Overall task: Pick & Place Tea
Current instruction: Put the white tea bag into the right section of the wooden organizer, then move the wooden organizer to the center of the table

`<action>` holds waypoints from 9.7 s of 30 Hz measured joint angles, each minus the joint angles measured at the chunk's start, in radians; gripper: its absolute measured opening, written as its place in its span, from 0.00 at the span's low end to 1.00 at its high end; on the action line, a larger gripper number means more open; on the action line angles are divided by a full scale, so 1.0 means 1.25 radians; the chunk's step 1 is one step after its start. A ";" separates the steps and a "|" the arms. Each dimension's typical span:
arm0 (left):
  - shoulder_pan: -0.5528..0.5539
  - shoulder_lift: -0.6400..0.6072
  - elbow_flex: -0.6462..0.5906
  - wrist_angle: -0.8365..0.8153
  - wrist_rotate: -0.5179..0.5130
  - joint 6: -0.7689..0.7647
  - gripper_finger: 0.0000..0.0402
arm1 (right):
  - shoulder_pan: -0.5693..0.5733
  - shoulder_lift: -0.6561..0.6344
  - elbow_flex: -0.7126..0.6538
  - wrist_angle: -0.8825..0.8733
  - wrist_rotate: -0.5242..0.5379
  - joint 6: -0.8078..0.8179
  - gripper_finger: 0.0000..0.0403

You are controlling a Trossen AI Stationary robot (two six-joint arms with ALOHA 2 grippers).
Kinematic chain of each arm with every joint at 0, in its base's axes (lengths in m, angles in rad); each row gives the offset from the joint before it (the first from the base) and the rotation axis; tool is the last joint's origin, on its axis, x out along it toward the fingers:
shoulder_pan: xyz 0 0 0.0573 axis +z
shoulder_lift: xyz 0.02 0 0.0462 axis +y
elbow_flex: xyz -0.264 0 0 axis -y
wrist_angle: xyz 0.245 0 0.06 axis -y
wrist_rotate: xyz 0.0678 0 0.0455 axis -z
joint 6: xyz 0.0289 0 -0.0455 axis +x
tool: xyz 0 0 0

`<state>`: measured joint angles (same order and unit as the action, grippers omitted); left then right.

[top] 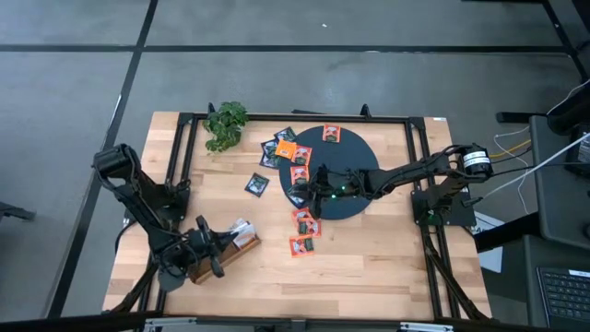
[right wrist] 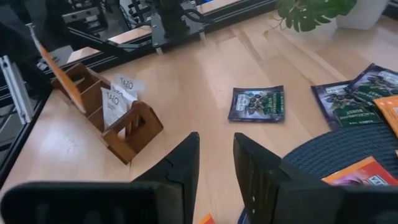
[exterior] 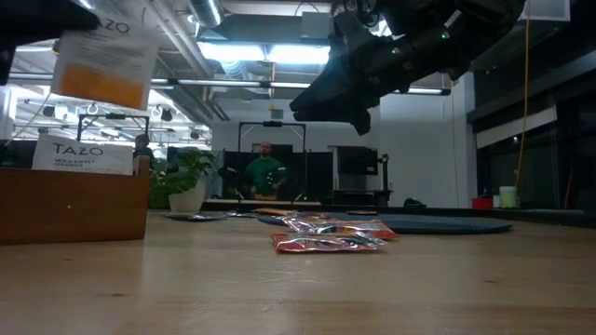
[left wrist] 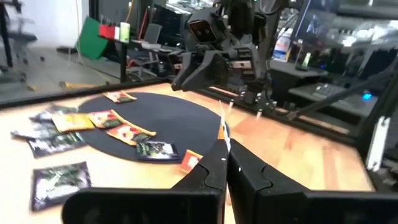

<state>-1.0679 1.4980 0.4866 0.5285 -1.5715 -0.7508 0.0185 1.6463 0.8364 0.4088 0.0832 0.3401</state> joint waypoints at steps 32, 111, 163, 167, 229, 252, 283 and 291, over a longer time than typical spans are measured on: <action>-0.007 0.082 0.000 -0.068 0.018 -0.052 0.01 | 0.000 0.000 0.000 0.041 0.003 -0.023 0.25; 0.118 -0.406 0.000 -0.371 0.435 -0.039 0.28 | 0.000 0.000 0.000 0.041 -0.005 -0.045 0.25; 0.559 -0.297 0.166 -0.774 1.359 -0.164 0.25 | 0.000 0.000 0.001 0.014 -0.004 -0.070 0.25; 0.559 -0.282 0.166 -0.805 1.358 -0.159 0.25 | 0.000 0.000 0.001 0.014 -0.004 -0.070 0.25; 0.231 -0.146 0.252 -1.049 1.377 -0.271 0.01 | 0.015 0.000 0.001 0.012 -0.005 -0.115 0.25; 0.239 -0.006 0.252 -1.092 1.159 -0.127 0.00 | 0.002 -0.036 0.001 -0.126 0.003 -0.128 0.25; 0.528 -0.012 0.251 -1.019 1.050 0.172 0.00 | 0.002 -0.036 0.001 -0.189 0.003 -0.069 0.25; 0.532 -0.105 0.251 -1.018 0.991 0.149 0.01 | 0.003 -0.036 0.001 -0.193 -0.018 -0.062 0.25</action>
<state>-0.4027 1.3671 0.8005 -0.7433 -0.3326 -0.5645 0.0223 1.6009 0.8371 0.1681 0.0603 0.2624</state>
